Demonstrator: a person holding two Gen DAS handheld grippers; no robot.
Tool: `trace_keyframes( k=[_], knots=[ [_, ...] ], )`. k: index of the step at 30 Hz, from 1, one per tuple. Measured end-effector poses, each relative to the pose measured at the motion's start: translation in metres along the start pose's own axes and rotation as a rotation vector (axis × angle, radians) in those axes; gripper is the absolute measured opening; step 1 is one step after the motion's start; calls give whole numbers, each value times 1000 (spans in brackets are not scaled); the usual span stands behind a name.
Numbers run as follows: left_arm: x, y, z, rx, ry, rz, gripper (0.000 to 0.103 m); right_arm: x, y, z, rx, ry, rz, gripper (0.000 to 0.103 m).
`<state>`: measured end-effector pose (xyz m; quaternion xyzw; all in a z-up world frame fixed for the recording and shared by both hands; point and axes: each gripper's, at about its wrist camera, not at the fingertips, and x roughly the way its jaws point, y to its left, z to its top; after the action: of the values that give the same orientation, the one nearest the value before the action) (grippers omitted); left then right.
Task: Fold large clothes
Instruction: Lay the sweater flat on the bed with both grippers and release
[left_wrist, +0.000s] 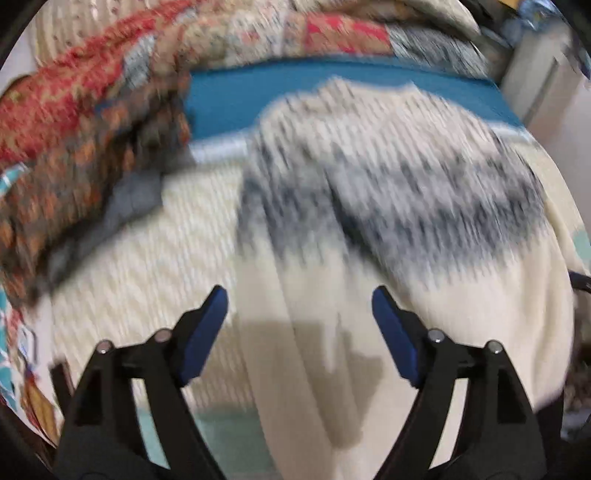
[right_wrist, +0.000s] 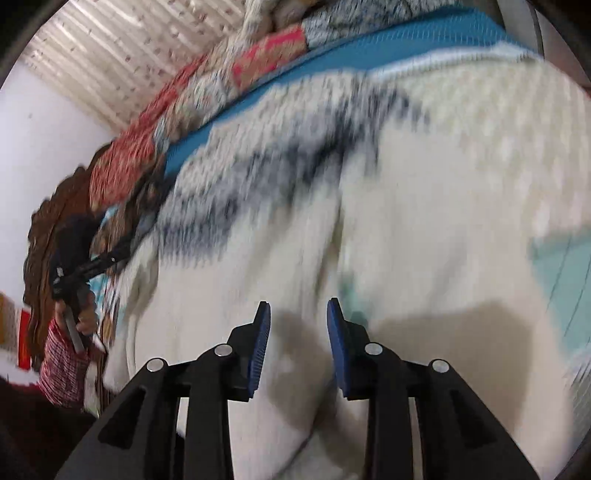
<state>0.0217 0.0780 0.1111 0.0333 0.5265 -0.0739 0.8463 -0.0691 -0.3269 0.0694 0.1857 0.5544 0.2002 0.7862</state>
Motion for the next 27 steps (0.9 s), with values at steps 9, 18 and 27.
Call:
trace_keyframes(
  k=[9, 18, 27],
  knots=[
    [15, -32, -94, 16, 125, 87, 24, -65, 25, -23, 1, -217, -125, 83],
    [-7, -18, -102, -112, 147, 132, 18, -69, -35, -81, 276, -258, -193, 87],
    [-71, -87, -109, 72, -41, 94, 54, -68, -66, -123, 584, -408, 135, 31]
  ],
)
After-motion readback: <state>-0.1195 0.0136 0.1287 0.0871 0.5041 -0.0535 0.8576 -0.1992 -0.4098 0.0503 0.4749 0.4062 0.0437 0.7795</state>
